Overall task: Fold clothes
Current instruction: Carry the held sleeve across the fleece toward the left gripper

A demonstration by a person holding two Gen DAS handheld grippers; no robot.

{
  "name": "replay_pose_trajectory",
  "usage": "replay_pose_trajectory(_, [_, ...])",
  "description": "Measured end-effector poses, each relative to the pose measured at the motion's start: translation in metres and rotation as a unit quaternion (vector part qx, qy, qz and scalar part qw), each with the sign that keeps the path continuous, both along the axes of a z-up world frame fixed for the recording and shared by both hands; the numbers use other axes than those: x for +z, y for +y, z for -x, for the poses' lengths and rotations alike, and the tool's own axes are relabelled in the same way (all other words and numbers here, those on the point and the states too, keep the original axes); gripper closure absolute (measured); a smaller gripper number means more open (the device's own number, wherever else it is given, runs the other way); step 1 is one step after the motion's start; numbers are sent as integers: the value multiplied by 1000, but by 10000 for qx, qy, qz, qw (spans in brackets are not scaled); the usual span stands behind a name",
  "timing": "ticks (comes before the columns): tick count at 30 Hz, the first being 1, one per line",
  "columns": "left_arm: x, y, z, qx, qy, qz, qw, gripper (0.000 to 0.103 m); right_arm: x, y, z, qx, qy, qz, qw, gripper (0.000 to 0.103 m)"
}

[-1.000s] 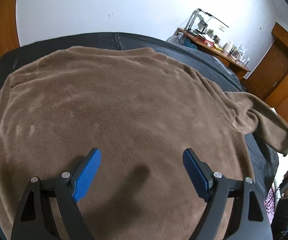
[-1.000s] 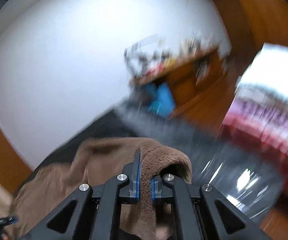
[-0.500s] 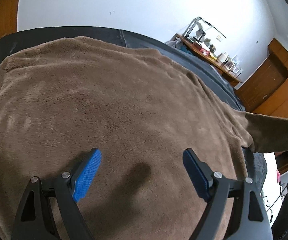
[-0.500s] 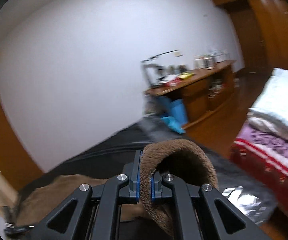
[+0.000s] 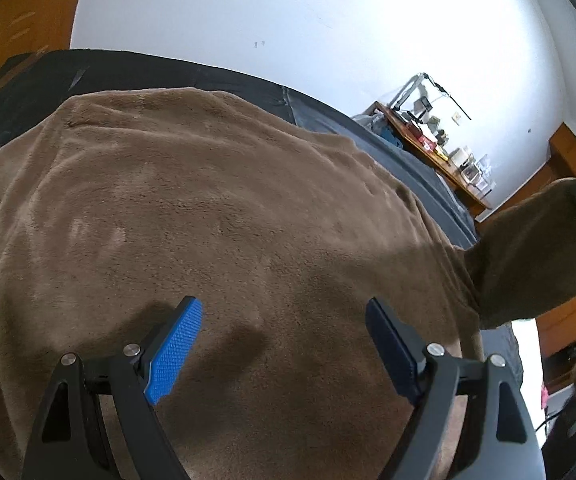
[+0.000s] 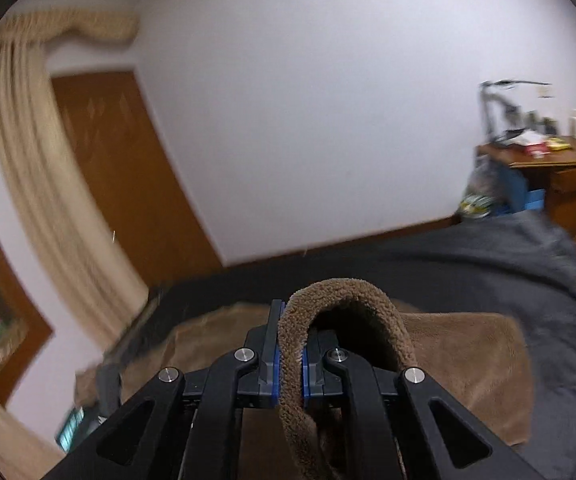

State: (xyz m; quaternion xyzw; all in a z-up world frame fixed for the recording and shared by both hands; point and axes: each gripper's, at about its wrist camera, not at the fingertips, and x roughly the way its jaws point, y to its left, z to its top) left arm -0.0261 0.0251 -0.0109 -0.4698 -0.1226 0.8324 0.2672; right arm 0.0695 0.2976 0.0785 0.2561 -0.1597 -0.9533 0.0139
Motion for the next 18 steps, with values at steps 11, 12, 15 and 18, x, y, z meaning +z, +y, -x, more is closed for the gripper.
replay_pose_trajectory(11, [-7, 0, 3, -19, -204, -36, 9998, 16, -116, -76, 75, 1355, -1780, -602, 9728, 76])
replay_pose_trajectory(12, [-9, 0, 3, -15, -239, -49, 9997, 16, -118, -75, 75, 1453, -1775, -489, 9721, 71])
replay_pose_trajectory(15, [-14, -2, 6, -4, -367, -104, 9993, 16, -112, -67, 65, 1685, -1539, -67, 9736, 34])
replay_pose_trajectory(18, [-17, -4, 7, -18, -444, -191, 9988, 16, -100, -58, 52, 1792, -1185, 330, 9761, 33])
